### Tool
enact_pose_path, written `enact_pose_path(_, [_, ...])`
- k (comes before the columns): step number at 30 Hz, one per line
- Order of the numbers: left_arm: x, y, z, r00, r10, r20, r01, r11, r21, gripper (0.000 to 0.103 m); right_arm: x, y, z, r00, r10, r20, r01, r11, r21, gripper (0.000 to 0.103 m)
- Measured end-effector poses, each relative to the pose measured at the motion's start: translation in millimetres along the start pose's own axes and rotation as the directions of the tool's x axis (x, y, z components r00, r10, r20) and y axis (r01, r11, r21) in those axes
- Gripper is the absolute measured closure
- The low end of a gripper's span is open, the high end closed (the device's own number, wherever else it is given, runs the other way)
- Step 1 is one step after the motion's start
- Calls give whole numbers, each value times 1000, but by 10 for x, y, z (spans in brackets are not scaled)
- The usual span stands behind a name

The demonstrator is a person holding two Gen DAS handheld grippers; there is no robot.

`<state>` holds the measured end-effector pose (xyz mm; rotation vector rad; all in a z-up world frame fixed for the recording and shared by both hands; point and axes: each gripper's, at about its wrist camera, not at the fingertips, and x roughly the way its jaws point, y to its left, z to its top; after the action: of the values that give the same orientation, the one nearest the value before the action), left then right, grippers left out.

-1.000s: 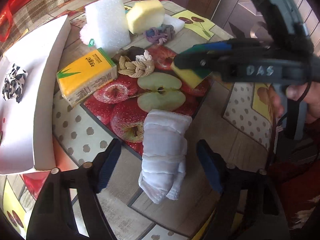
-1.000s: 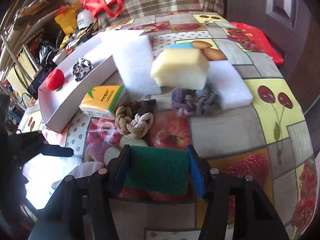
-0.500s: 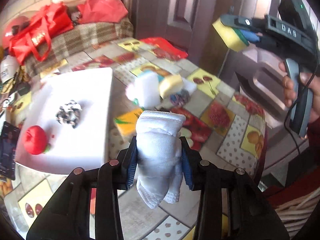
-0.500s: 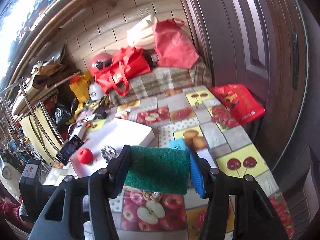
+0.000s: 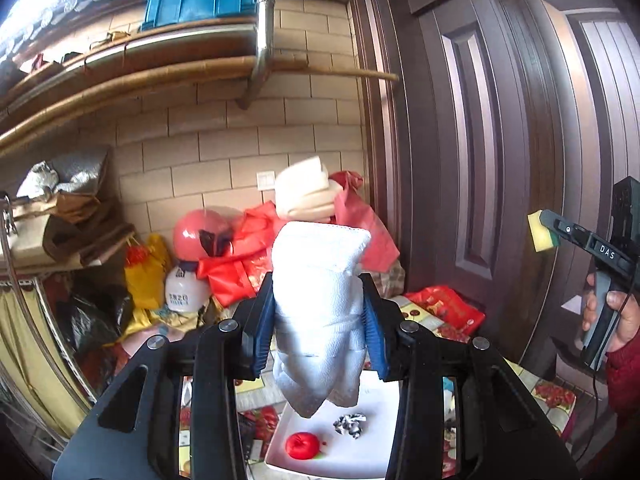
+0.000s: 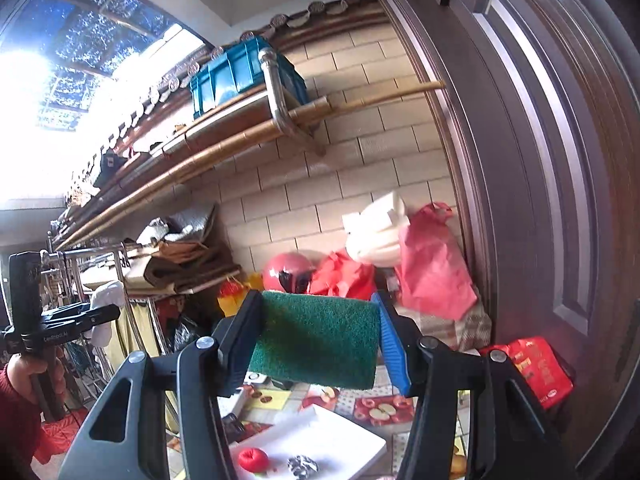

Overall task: Organize soft objects
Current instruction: 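Lift the white cloth and green sponge and carry them over the tray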

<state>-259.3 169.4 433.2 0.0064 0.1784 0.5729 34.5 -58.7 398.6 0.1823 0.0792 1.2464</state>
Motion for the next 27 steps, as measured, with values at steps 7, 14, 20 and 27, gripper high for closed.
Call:
enact_pose_path(7, [-217,168,-17,998,4,62,-2,999,-36,64,20,195,19,999,28,35,-27,1000,-9,48])
enact_pose_path(14, [-98,127,-88,999,-8,42,11,998,-68,64,120,257,-73,999,44,3,-44,999,0,48])
enact_pose_path(20, [44,136,-144,1000,-20,22,22,996,-86,64,248,234,-179,998,46,-44,-46,999,11,48])
enact_pose_path(27, [294,182,-242,999,-33,-17,31,994,-108,64,447,169,-331,994,47,-101,-43,998,34,48])
